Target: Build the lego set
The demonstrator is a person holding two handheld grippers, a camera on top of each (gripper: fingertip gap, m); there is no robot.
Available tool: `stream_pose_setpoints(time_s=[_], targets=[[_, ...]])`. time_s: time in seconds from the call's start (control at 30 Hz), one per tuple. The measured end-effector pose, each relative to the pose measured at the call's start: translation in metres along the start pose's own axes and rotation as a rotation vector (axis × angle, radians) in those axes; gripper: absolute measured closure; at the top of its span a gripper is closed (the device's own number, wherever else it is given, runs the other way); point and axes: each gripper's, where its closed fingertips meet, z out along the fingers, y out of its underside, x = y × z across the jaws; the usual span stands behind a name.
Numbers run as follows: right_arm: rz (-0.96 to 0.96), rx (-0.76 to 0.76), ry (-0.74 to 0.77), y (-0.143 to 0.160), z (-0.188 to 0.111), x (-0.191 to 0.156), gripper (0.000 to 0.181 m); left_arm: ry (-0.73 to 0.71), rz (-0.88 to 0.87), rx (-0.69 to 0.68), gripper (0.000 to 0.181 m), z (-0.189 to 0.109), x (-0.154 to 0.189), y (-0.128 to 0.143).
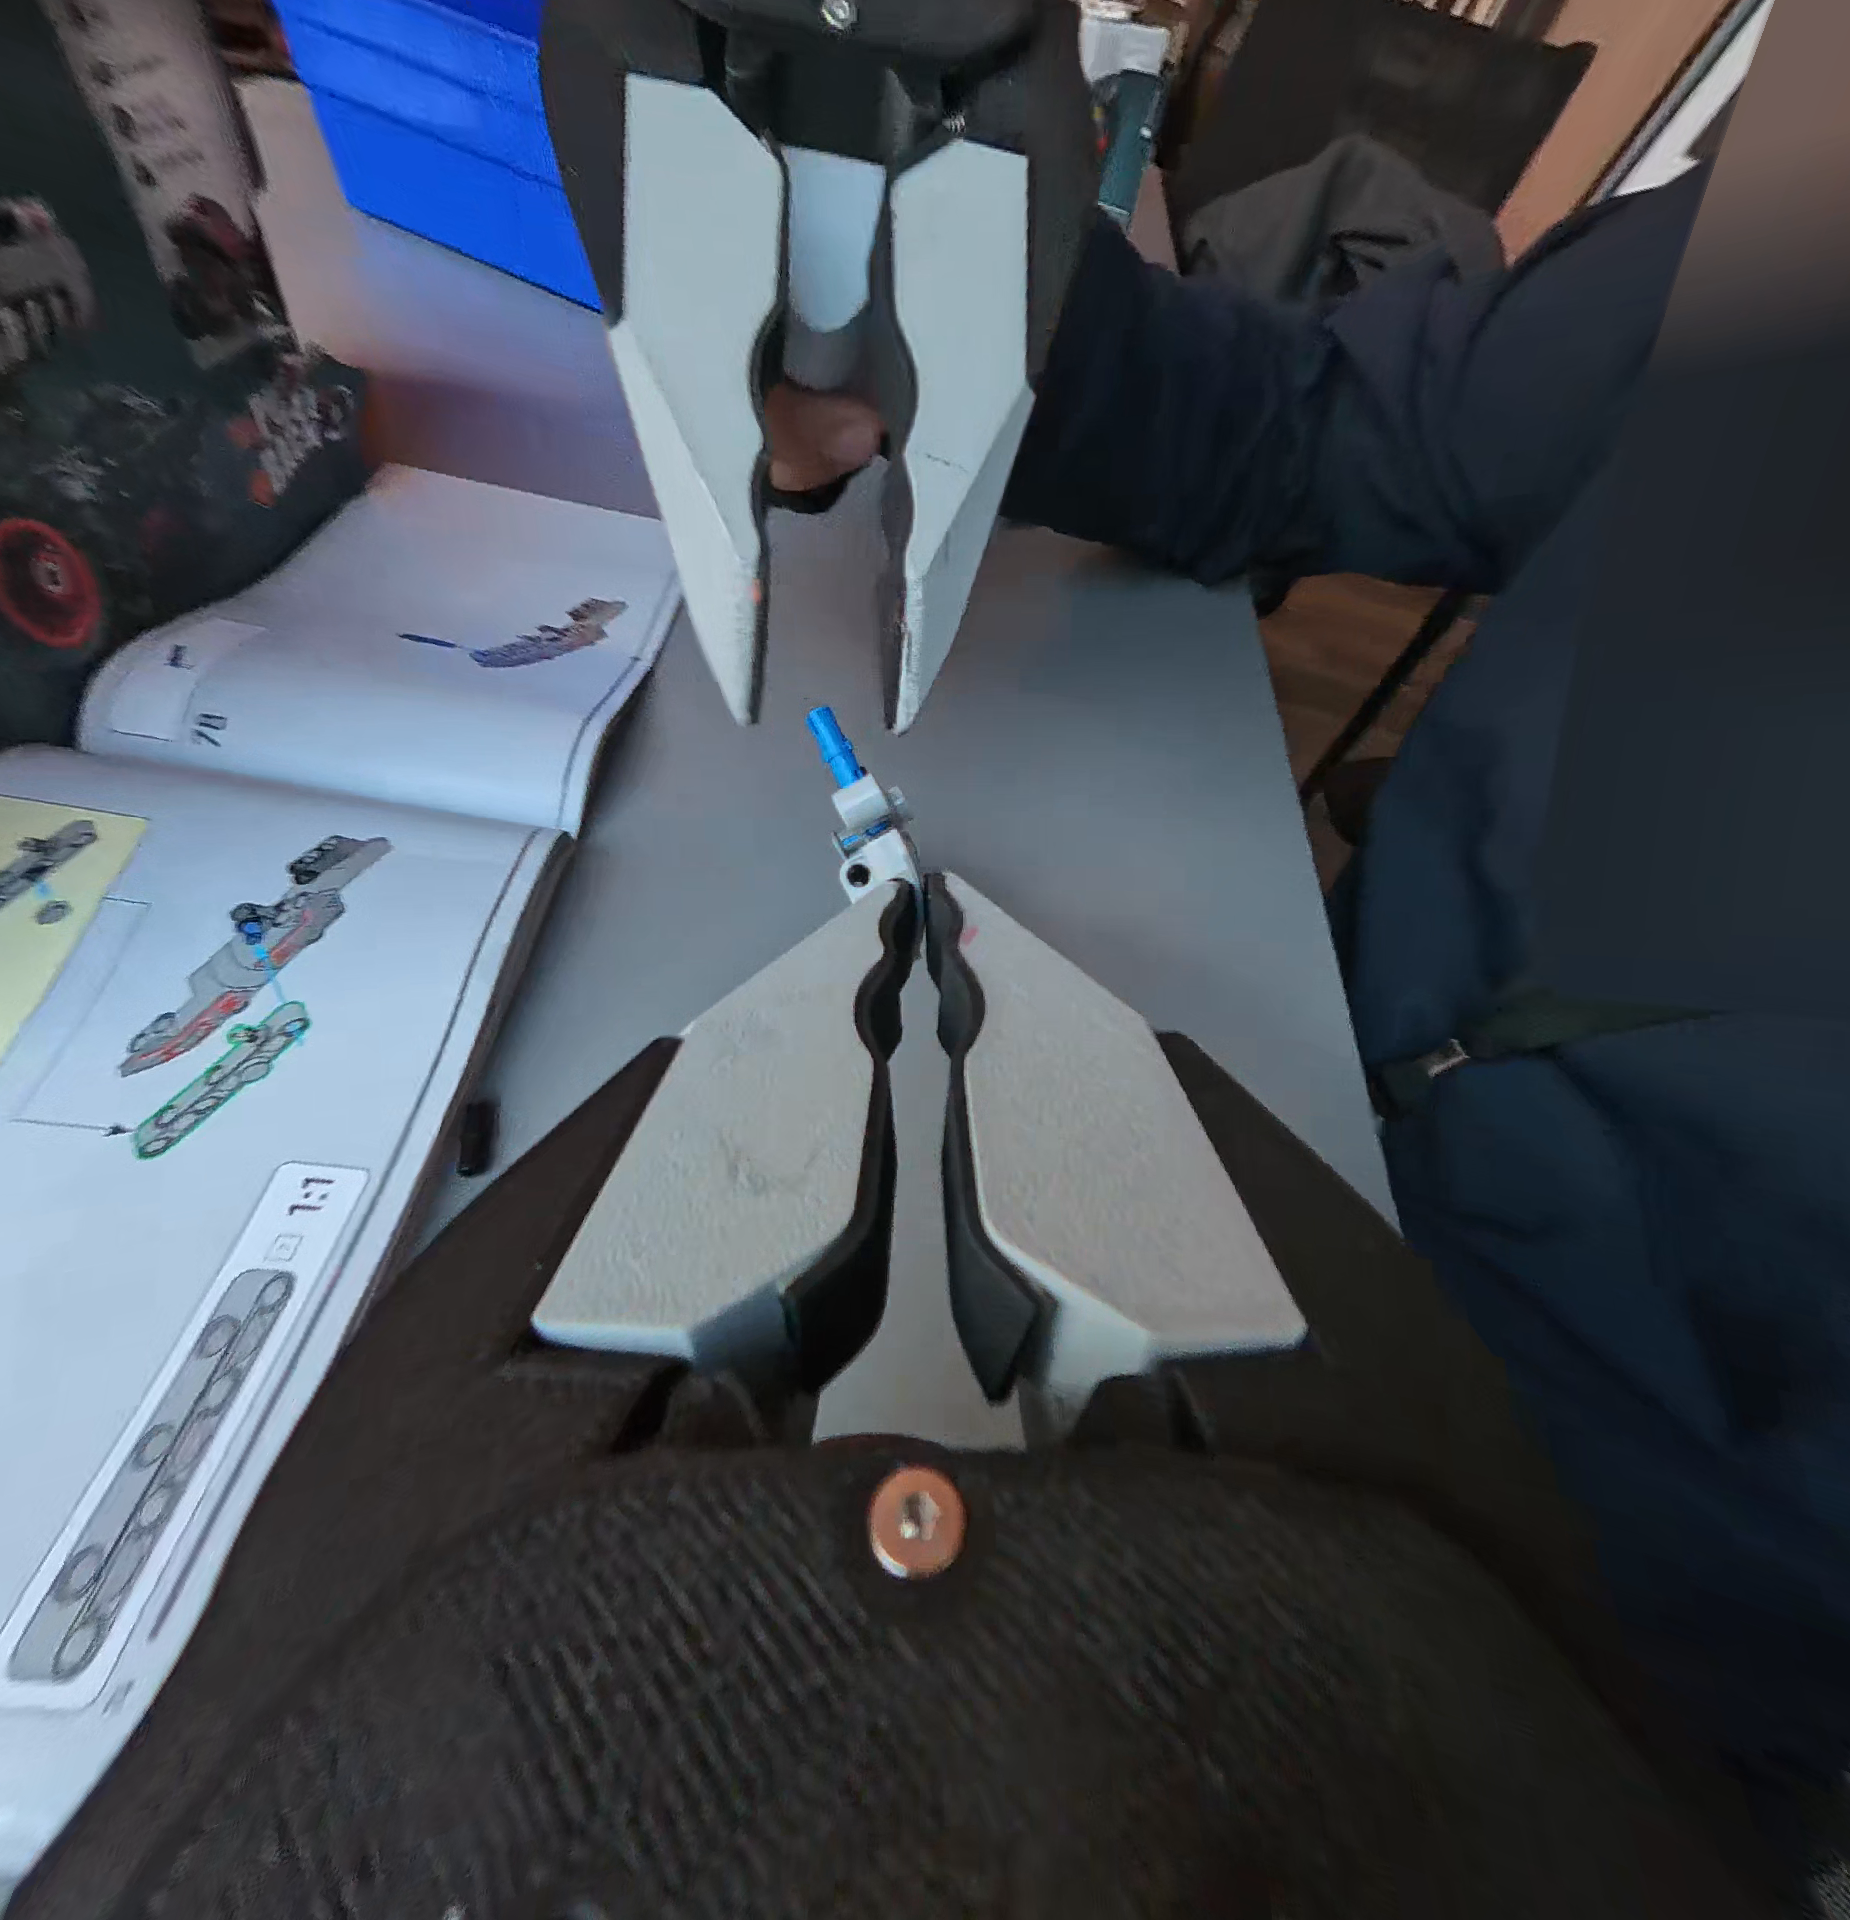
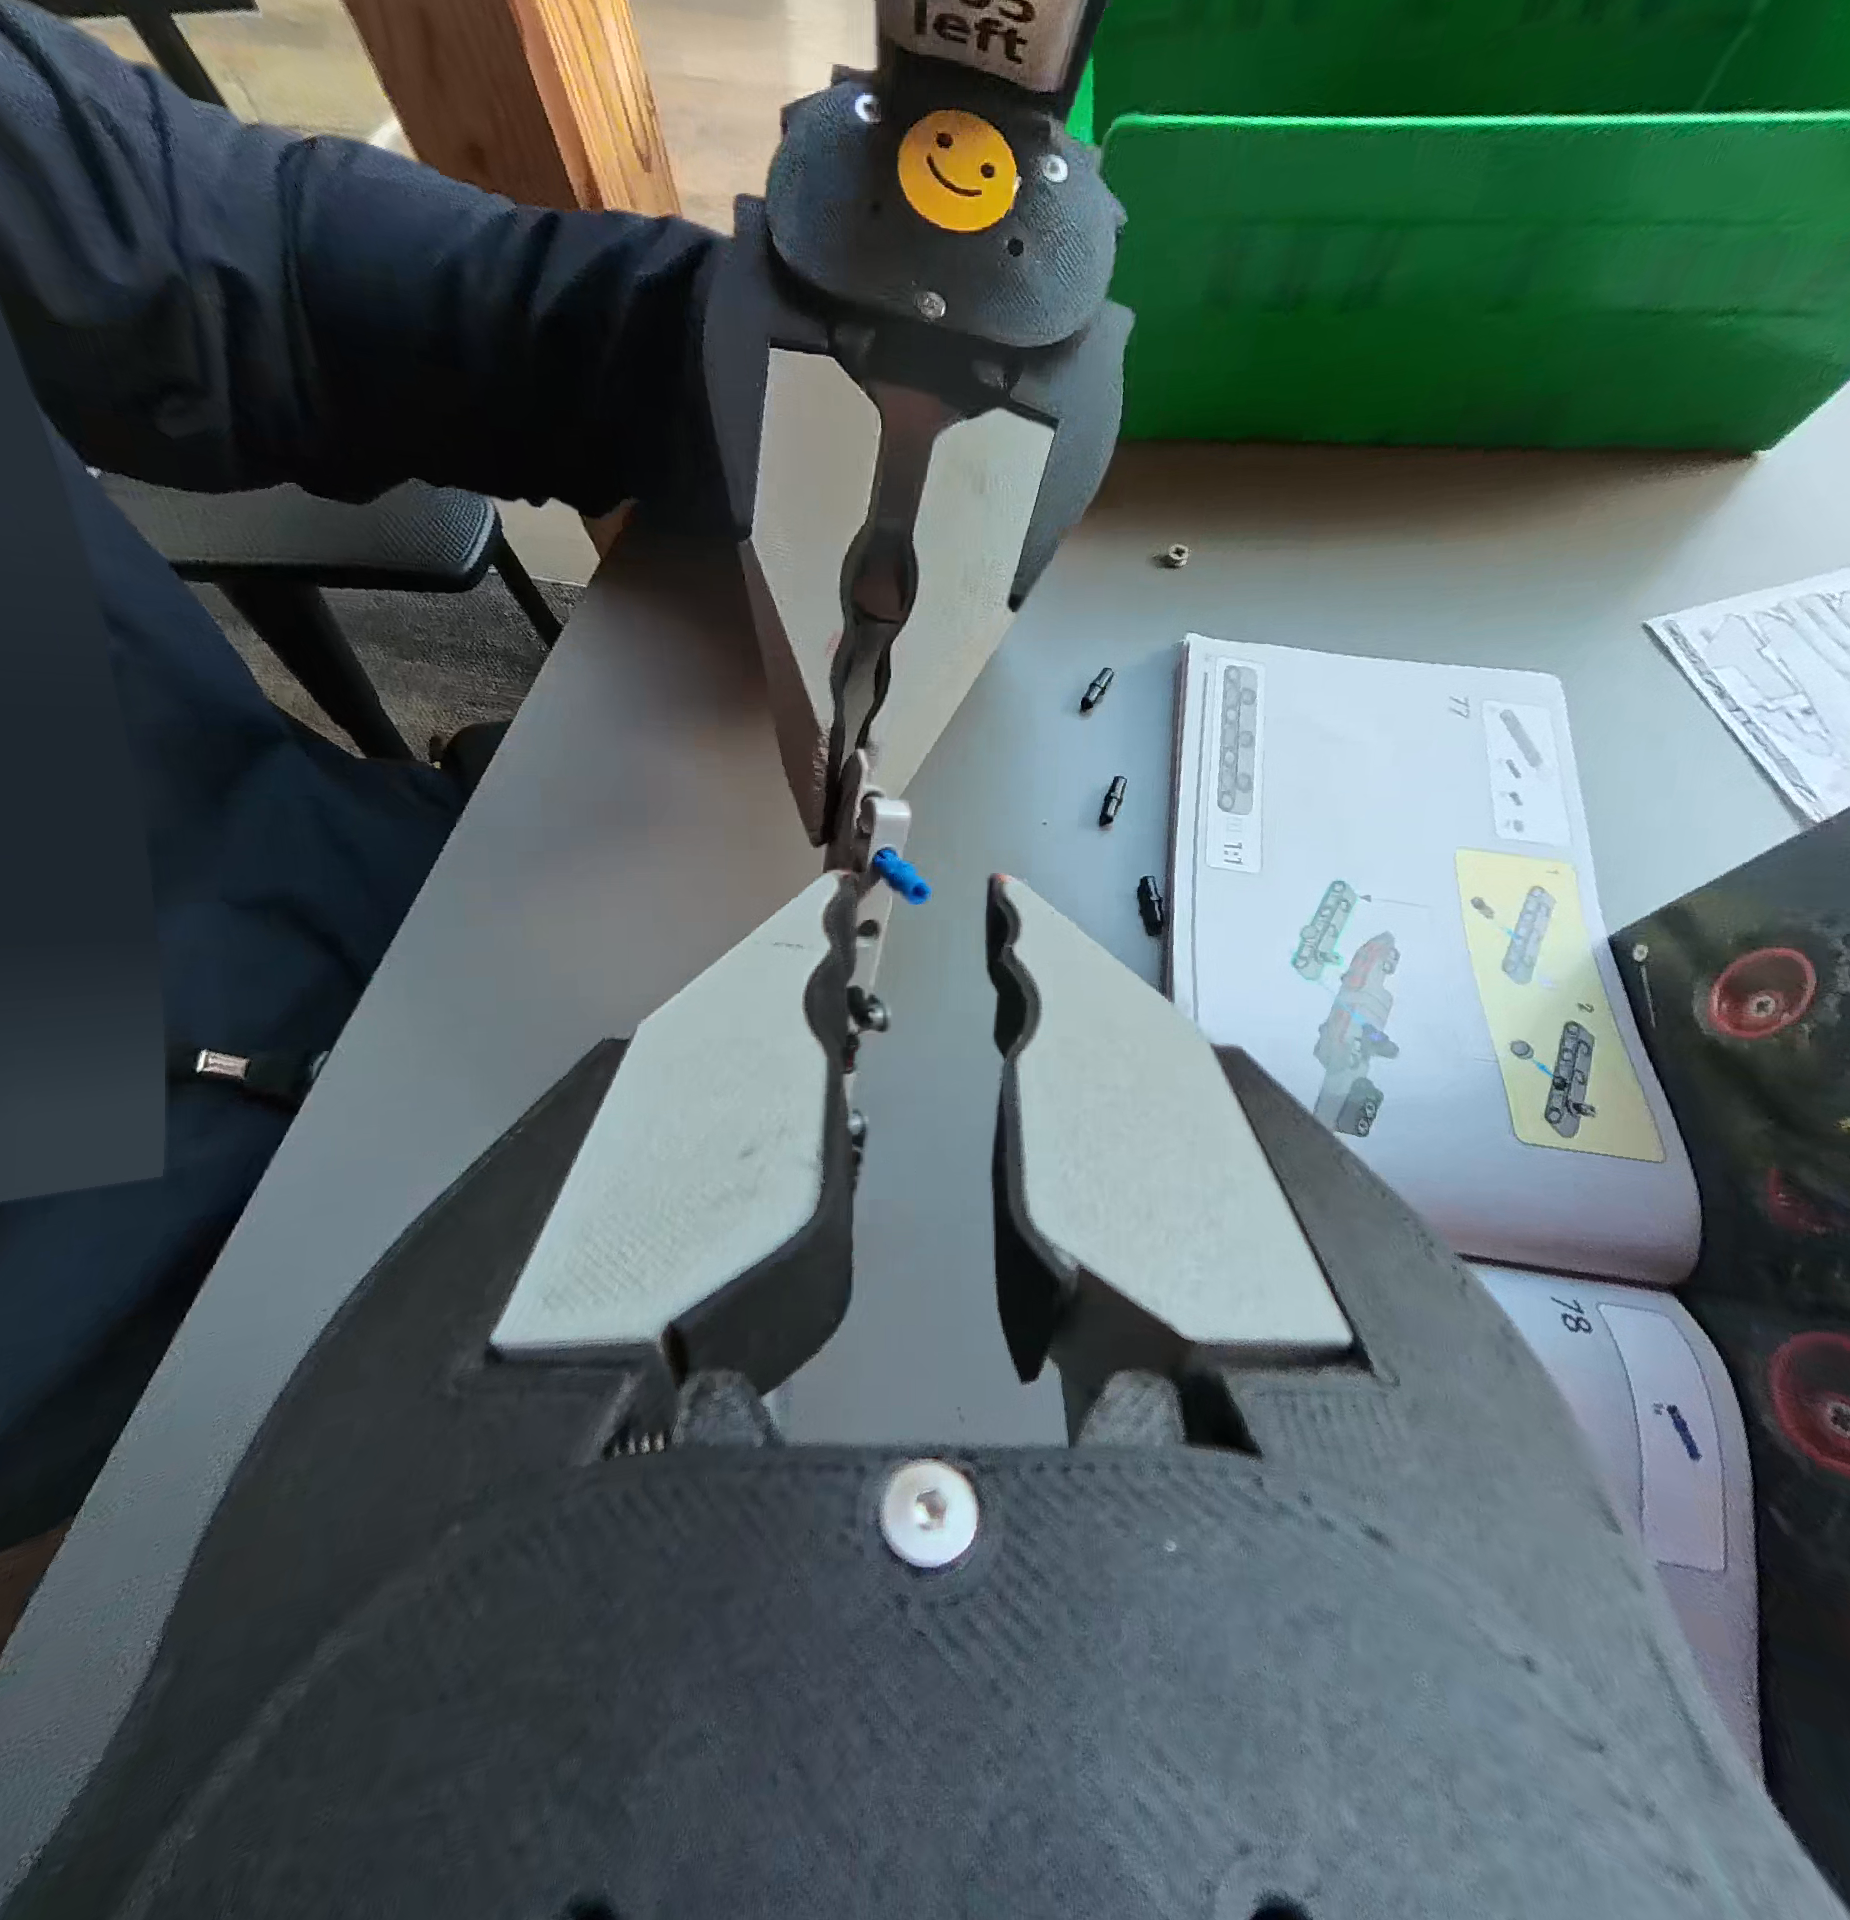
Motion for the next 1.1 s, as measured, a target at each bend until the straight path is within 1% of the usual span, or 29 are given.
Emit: stream_pose_setpoints(time_s=[0.03,0.07,0.13,0.27,0.4,0.47,0.53,0.6,0.63,0.77,0.97,1.03,1.1], targets=[[0.001,-0.002,-0.020,0.002,0.000,-0.002,0.161,0.032,-0.008,-0.006,0.181,0.002,0.002,0.002],[-0.004,-0.007,-0.046,0.004,0.000,-0.004,0.167,0.054,-0.015,-0.005,0.181,0.004,0.003,0.002],[-0.028,-0.019,-0.049,0.009,0.003,-0.004,0.175,0.077,-0.027,-0.011,0.181,0.004,0.003,0.006],[-0.087,-0.036,-0.062,0.015,0.010,-0.006,0.181,0.114,-0.060,0.000,0.181,0.000,0.003,0.008],[-0.095,-0.042,-0.075,0.014,0.010,-0.004,0.170,0.154,-0.055,-0.020,0.181,0.001,0.009,0.011],[-0.108,-0.040,-0.107,0.012,0.010,-0.009,0.171,0.163,-0.051,-0.023,0.181,0.001,0.010,0.011],[-0.130,-0.041,-0.114,0.011,0.011,-0.012,0.177,0.164,-0.050,-0.026,0.181,0.001,0.010,0.012],[-0.136,-0.044,-0.130,0.011,0.012,-0.016,0.174,0.167,-0.044,-0.029,0.181,0.001,0.011,0.012],[-0.139,-0.047,-0.130,0.010,0.012,-0.017,0.179,0.170,-0.041,-0.031,0.181,0.001,0.012,0.012],[-0.162,-0.067,-0.117,0.011,0.014,-0.019,0.179,0.173,-0.031,-0.040,0.181,0.003,0.014,0.013],[-0.202,-0.157,-0.110,0.017,0.016,-0.020,0.180,0.166,-0.014,-0.067,0.181,0.005,0.015,0.017],[-0.219,-0.197,-0.097,0.020,0.017,-0.017,0.179,0.149,-0.035,-0.070,0.181,0.005,0.013,0.017],[-0.226,-0.186,-0.115,0.020,0.017,-0.017,0.180,0.137,-0.040,-0.065,0.181,0.006,0.012,0.017]])
